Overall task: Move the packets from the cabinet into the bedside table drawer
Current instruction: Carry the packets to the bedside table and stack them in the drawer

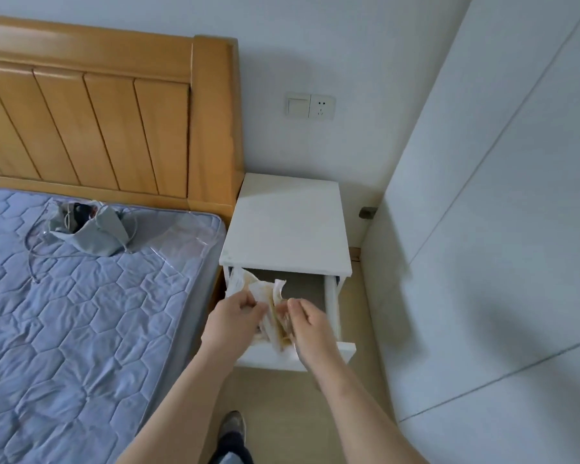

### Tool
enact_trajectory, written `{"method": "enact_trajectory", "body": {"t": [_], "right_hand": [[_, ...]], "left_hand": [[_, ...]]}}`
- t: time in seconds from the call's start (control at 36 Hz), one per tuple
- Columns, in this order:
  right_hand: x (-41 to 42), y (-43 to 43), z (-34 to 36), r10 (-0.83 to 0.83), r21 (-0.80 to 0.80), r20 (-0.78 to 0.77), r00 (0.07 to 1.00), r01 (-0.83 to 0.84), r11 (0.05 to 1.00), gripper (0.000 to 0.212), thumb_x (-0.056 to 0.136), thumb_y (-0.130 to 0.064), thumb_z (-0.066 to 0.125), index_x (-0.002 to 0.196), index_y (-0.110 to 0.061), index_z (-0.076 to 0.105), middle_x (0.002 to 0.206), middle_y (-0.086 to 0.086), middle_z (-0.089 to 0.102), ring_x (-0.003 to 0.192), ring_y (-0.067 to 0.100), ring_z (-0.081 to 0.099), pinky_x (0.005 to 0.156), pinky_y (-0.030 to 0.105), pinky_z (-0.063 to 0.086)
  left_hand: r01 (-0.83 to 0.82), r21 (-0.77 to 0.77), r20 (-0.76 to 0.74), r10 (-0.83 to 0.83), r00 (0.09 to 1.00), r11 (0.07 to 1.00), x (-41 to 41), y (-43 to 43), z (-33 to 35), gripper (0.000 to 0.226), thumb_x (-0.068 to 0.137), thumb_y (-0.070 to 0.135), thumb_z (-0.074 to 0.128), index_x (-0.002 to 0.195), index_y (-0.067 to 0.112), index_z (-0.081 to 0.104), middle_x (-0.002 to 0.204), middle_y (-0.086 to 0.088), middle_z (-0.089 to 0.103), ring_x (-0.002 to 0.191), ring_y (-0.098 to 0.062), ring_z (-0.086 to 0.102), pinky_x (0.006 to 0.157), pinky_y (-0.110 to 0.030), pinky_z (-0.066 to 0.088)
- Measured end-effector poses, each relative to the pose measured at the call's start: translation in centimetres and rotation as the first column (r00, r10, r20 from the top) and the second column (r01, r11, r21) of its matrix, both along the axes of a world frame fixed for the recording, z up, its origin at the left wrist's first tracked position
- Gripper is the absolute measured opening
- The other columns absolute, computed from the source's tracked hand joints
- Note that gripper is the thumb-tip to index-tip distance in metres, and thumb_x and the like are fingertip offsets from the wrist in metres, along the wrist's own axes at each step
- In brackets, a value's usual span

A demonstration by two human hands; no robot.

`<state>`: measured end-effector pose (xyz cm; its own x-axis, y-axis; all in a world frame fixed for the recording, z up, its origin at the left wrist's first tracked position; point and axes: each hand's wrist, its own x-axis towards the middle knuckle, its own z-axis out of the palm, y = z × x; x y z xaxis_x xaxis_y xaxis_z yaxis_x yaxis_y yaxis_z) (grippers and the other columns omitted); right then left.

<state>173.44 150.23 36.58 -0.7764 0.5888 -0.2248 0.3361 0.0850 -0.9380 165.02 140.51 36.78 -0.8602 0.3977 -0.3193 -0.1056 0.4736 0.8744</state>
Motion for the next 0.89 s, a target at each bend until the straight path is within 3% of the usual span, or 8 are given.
{"method": "enact_trajectory", "body": {"t": [0.08,0.25,0.31,0.36,0.47,0.56,0.75,0.89], "right_hand": [[-3.9,2.0,-1.0,-0.092,-0.127,0.040,0.995,0.096,0.987,0.027,0.100,-0.014,0.037,0.101,-0.032,0.058,0.092,-0.004,0.069,0.094,0.013,0.063,0.080,0.022,0.050],[-10.8,6.0,-3.4,0.023,-0.103,0.148,0.989,-0.008,0.995,0.030,0.091,-0.013,0.056,0.093,-0.043,0.057,0.095,-0.011,0.065,0.077,0.000,0.058,0.069,0.016,0.051],[-12.1,7.3,-5.2,0.028,-0.102,0.206,0.978,-0.007,0.995,0.027,0.086,-0.020,0.063,0.085,-0.047,0.058,0.101,-0.016,0.062,0.088,0.006,0.060,0.082,0.027,0.053],[-13.0,8.5,-7.1,0.046,-0.188,0.248,0.968,0.002,0.982,0.029,0.081,-0.029,0.070,0.096,-0.049,0.057,0.110,-0.016,0.060,0.104,0.014,0.059,0.092,0.038,0.051],[-14.7,10.7,-10.6,0.156,-0.460,0.252,0.955,-0.023,0.887,0.049,0.084,-0.031,0.068,0.125,-0.028,0.043,0.106,-0.009,0.061,0.087,0.003,0.063,0.060,0.014,0.052],[-16.0,12.0,-13.9,0.152,-0.470,0.334,0.930,0.025,0.882,0.041,0.084,-0.036,0.067,0.117,-0.022,0.046,0.099,-0.009,0.061,0.080,0.003,0.062,0.054,0.014,0.048],[-17.0,14.5,-22.6,-0.056,-0.291,0.543,0.838,0.251,0.923,0.040,0.084,-0.048,0.063,0.076,-0.013,0.045,0.075,-0.001,0.055,0.062,0.011,0.052,0.053,0.021,0.040],[-17.2,16.1,-27.7,-0.121,-0.163,0.545,0.830,0.247,0.955,0.047,0.086,-0.048,0.059,0.060,-0.013,0.042,0.058,-0.001,0.047,0.052,0.014,0.046,0.053,0.026,0.038]], "left_hand": [[0.045,-0.010,0.082,-0.044,0.996,0.999,-4.7,1.4,-1.0,0.031,0.089,0.014,0.060,0.060,0.014,0.049,0.057,0.001,0.047,0.056,-0.015,0.040,0.055,-0.025,0.031],[0.088,0.010,0.229,-0.088,0.969,0.996,-10.4,4.4,-3.7,0.019,0.086,0.005,0.059,0.069,0.012,0.065,0.063,0.002,0.060,0.065,-0.015,0.052,0.064,-0.025,0.042],[0.097,-0.010,0.247,-0.091,0.965,0.995,-11.7,5.3,-4.8,0.021,0.087,0.004,0.058,0.070,0.014,0.064,0.065,0.004,0.062,0.066,-0.013,0.055,0.063,-0.021,0.044],[0.080,-0.025,0.280,-0.070,0.958,0.996,-13.2,5.8,-5.9,0.020,0.089,0.005,0.057,0.072,0.013,0.064,0.071,0.000,0.064,0.070,-0.016,0.057,0.065,-0.023,0.046],[0.050,-0.058,0.338,-0.027,0.941,0.997,-15.4,6.8,-8.4,0.011,0.091,0.010,0.059,0.085,0.009,0.068,0.081,-0.004,0.069,0.076,-0.018,0.064,0.073,-0.029,0.053],[0.059,-0.136,0.331,-0.011,0.943,0.989,-16.4,7.9,-11.3,0.019,0.090,0.012,0.060,0.072,0.014,0.064,0.072,0.003,0.064,0.068,-0.013,0.059,0.059,-0.019,0.047],[0.095,-0.277,0.365,0.013,0.931,0.956,-17.1,11.4,-19.5,0.015,0.090,0.014,0.059,0.086,0.022,0.071,0.090,0.003,0.070,0.085,-0.015,0.066,0.075,-0.029,0.057],[0.014,-0.271,0.368,0.090,0.925,0.963,-17.2,13.2,-24.1,0.014,0.088,0.014,0.063,0.085,0.027,0.065,0.084,0.012,0.065,0.081,-0.008,0.062,0.061,-0.018,0.049]]}}
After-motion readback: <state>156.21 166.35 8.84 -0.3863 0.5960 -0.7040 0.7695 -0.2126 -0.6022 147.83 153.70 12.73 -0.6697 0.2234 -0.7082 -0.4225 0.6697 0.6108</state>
